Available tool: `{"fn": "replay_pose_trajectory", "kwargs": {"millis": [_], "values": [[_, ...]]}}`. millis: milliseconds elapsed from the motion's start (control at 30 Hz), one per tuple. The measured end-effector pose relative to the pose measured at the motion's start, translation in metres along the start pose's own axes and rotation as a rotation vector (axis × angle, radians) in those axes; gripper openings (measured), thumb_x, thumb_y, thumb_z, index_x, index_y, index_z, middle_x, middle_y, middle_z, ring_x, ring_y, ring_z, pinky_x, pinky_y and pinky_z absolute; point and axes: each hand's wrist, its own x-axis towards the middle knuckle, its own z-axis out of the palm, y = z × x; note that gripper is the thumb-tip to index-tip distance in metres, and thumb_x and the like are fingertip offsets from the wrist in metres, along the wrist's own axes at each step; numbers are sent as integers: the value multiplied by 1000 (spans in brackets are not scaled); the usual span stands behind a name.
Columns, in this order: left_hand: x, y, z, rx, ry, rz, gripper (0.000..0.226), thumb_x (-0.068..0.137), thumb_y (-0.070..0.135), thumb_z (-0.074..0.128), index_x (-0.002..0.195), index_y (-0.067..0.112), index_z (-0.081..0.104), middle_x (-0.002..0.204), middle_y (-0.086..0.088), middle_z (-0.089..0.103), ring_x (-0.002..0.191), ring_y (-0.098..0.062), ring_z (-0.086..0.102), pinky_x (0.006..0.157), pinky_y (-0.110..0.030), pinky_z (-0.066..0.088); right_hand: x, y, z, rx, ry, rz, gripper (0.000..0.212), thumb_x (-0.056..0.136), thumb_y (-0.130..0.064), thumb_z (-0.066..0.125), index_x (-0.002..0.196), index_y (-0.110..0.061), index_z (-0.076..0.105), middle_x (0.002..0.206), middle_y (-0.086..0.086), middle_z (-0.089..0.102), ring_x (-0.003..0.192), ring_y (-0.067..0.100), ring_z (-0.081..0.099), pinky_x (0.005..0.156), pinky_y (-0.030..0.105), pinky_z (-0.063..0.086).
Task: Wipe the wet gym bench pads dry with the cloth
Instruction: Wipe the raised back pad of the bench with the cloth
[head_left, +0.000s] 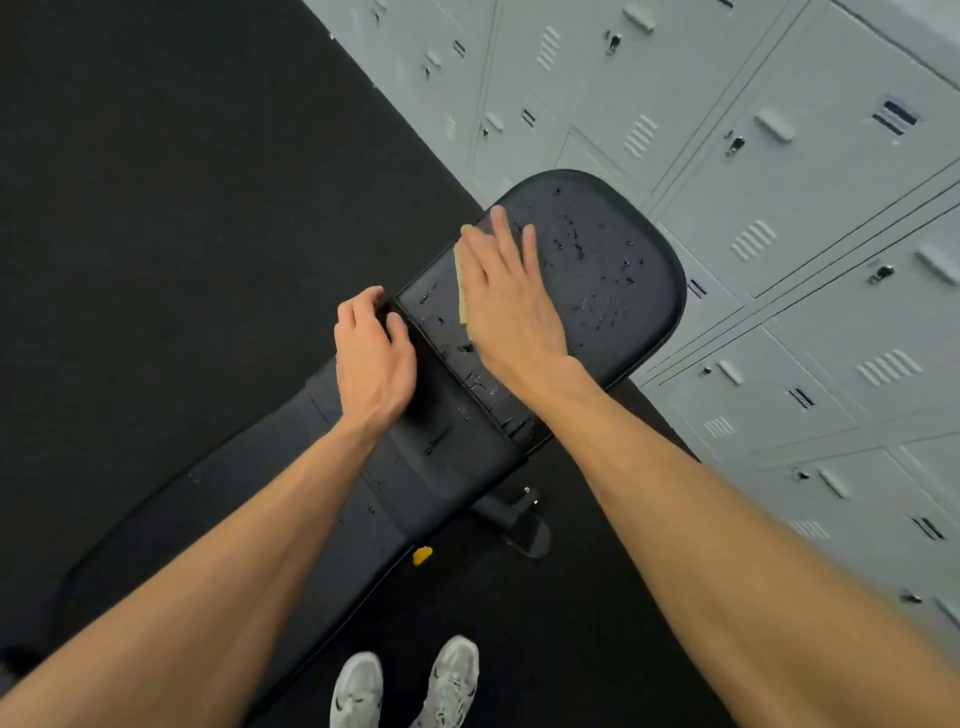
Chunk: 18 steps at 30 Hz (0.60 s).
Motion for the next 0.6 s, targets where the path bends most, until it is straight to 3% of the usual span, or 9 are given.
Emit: {"fn": "replay_pose_trajectory", "kwargs": {"millis": [33,100,200,333,433,500,600], "values": [[1,-6,2,16,-3,-21,41,114,27,43,152,14,53,152,-6,54,139,-23,51,112,-33,38,2,-6,9,-47,-18,-47,60,109,-5,31,167,9,28,179,26,21,167,49,10,137,62,11],[2,-15,6,60,-3,8,43,116,31,40,150,12,55,149,-9,58,136,-27,53,115,-37,38,5,-22,21,-59,-27,-64,61,114,-17,13,170,9,15,181,27,10,169,45,3,138,58,6],[3,-18,10,87,6,53,42,117,31,39,149,9,56,145,-11,60,131,-30,55,112,-40,40,10,-42,31,-87,-87,-134,64,119,-31,15,172,6,12,182,26,4,170,42,-1,138,55,5],[6,-13,9,112,6,63,39,117,27,39,144,8,57,140,-13,62,125,-32,56,110,-42,40,28,-11,16,-247,-119,-366,61,118,-29,14,174,-4,14,184,17,6,171,36,4,138,56,5],[9,-11,8,98,-1,58,34,116,25,39,138,9,60,133,-9,63,121,-29,55,109,-40,39,48,16,-2,-194,-56,-194,59,118,-23,17,172,-4,25,183,20,6,170,36,10,138,53,9],[11,-10,8,86,-4,45,31,116,24,37,130,10,61,126,-6,65,115,-27,56,106,-38,39,52,9,-6,-142,-76,-104,63,109,-8,15,171,1,22,181,28,0,170,41,6,139,52,9],[15,-6,11,115,-5,33,30,115,23,34,123,11,60,116,-5,68,103,-29,58,102,-44,42,42,-21,-2,-159,-158,-199,79,93,-9,-2,168,3,23,180,29,8,169,44,6,138,52,8]]}}
